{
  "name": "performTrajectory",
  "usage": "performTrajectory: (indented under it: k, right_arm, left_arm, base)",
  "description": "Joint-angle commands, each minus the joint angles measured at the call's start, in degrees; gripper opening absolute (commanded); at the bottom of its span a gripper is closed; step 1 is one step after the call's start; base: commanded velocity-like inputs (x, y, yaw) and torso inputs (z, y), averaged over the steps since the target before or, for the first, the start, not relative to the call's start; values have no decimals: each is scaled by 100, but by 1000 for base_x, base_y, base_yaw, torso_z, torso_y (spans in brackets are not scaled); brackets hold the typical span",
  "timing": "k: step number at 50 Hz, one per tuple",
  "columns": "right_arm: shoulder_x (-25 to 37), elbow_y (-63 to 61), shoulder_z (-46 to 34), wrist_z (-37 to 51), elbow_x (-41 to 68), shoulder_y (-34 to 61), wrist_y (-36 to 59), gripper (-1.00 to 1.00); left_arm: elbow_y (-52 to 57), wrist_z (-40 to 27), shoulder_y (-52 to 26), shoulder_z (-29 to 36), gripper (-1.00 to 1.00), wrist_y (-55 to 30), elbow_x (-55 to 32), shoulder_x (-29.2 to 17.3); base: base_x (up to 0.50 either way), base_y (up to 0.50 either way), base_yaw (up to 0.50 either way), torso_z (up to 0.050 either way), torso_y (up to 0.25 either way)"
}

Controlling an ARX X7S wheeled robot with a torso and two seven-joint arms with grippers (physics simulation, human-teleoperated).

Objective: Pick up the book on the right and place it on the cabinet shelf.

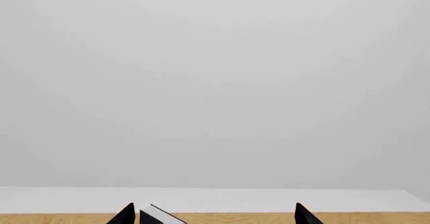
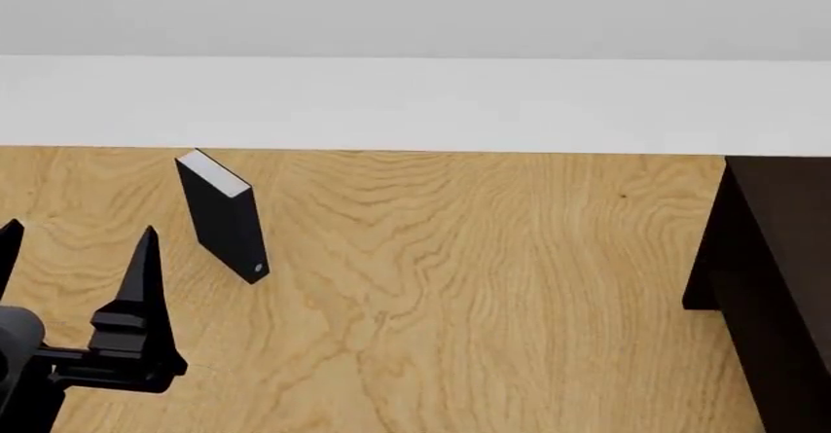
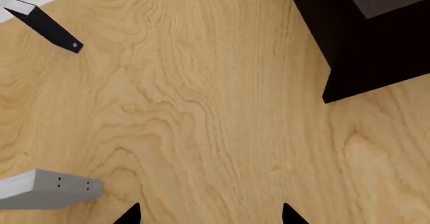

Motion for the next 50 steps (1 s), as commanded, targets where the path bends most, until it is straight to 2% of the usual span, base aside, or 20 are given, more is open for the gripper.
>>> performTrajectory:
  k: [1,9,17,25,33,39,50]
  right_arm:
    - [55,-11,690,23,291,-1044,243,100]
    - [362,-12,1582,24,645,-1811,366,100]
    - [279,-12,2604,26,1134,-2545,733,100]
    - [73,-12,3222,26,1398,-3044,1109,100]
    - [-162,-12,3141,26,1319,-3116,1312,100]
    - [-524,-12,3218,26,1298,-3249,1616,100]
    - [-1352,-12,2866,24,974,-2993,2110,100]
  left_arm:
    - [-33,-11,19,15,100,59,-15,-26]
    - [-24,-34,15,40,100,63,-20,-45]
    - [-28,-48,22,64,100,82,-31,-60]
    - [25,-80,32,30,100,54,-88,-84]
    - [37,-96,39,34,100,59,-118,-101]
    - [35,-106,44,31,100,67,-137,-112]
    - [39,-134,50,22,100,81,-175,-134]
  base:
    - [0,0,0,0,0]
    - [0,0,0,0,0]
    - [0,0,0,0,0]
    - [0,0,0,0,0]
    - [0,0,0,0,0]
    - [0,0,0,0,0]
    - [0,0,0,0,0]
